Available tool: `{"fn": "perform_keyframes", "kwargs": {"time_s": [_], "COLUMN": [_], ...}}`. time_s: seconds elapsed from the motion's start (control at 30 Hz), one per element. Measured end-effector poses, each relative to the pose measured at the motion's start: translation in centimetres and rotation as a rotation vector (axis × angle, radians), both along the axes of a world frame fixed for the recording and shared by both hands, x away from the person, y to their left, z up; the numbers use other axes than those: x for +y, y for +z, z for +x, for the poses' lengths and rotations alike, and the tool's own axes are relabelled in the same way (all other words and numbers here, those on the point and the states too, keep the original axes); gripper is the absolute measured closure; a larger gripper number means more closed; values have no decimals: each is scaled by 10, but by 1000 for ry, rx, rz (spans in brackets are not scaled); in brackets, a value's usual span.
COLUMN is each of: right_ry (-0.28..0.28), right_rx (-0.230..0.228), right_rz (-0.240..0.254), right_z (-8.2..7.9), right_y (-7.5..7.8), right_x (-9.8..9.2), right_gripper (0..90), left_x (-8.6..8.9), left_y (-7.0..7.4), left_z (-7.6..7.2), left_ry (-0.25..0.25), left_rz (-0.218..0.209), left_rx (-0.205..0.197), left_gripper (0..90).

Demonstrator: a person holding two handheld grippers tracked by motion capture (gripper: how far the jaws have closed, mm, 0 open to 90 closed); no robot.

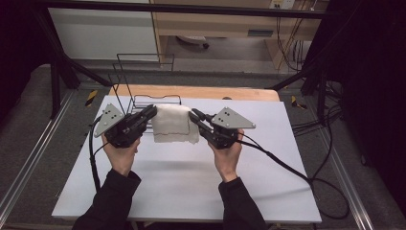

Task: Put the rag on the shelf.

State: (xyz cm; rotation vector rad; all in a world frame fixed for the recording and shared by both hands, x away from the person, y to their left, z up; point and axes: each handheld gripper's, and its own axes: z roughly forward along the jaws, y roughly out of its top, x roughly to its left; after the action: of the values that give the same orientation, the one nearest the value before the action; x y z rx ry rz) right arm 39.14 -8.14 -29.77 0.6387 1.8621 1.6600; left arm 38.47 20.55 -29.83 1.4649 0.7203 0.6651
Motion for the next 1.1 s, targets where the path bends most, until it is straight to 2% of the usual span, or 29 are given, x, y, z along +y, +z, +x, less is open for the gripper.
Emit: {"fn": "perform_keyframes", "kwargs": {"time_s": [0.23,0.57,0.93,1.1], "right_ry": [-3,-3,3,0], "right_rx": [-33,-68,-89,-98], "right_rz": [8,10,26,28], "right_z": [5,11,21,26], "right_y": [11,25,43,51], "right_x": [10,21,35,40], "right_gripper": [820,820,820,820], "left_x": [8,18,29,32], "left_y": [7,19,37,46], "left_z": [0,4,13,16], "left_ry": [15,38,69,88], "left_rz": [-33,-55,-63,-53], "left_rx": [-26,-60,-79,-103], "left_gripper": [849,849,849,849]}}
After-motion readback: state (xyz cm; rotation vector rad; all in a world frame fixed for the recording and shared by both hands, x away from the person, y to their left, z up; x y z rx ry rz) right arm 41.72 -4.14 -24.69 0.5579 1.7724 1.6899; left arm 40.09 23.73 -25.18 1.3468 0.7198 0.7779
